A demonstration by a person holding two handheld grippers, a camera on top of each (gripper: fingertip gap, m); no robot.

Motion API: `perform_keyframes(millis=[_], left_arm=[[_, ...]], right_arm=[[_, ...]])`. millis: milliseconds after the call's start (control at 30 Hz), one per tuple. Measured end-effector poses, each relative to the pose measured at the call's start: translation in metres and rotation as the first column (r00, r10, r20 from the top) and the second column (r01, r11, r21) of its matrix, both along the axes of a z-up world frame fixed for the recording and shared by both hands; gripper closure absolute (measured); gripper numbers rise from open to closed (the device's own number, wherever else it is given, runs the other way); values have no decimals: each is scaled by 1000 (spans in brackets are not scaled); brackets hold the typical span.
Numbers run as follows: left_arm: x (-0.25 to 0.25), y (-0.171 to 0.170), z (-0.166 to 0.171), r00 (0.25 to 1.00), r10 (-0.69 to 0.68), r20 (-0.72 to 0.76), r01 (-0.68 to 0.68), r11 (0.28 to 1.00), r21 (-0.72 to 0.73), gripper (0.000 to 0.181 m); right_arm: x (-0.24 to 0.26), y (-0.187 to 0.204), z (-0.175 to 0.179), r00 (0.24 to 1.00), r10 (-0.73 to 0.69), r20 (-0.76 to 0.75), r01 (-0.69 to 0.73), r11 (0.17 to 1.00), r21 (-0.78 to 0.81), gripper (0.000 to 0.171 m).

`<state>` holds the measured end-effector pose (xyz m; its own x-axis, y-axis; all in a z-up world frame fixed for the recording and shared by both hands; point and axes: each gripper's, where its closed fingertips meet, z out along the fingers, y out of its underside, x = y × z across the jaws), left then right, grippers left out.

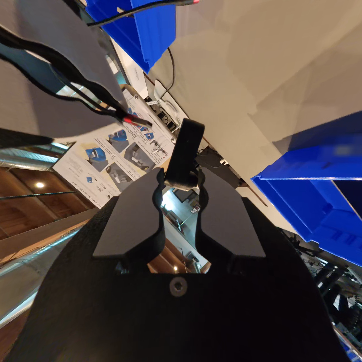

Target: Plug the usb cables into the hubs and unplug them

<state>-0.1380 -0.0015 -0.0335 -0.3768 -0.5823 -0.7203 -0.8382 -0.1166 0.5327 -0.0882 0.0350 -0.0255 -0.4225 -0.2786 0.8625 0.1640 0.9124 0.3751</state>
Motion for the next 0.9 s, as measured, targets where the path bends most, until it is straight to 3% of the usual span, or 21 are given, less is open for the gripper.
perform_keyframes(millis=[567, 900], left_arm=[[6, -1, 4, 992, 42, 118, -41, 999, -8, 149], [6, 1, 4, 986, 39, 161, -39, 999, -3, 148]], right_arm=[[-7, 26, -10, 991, -135, -7, 135, 991, 11, 164], [-8, 15, -19, 994, -113, -3, 113, 993, 34, 165]])
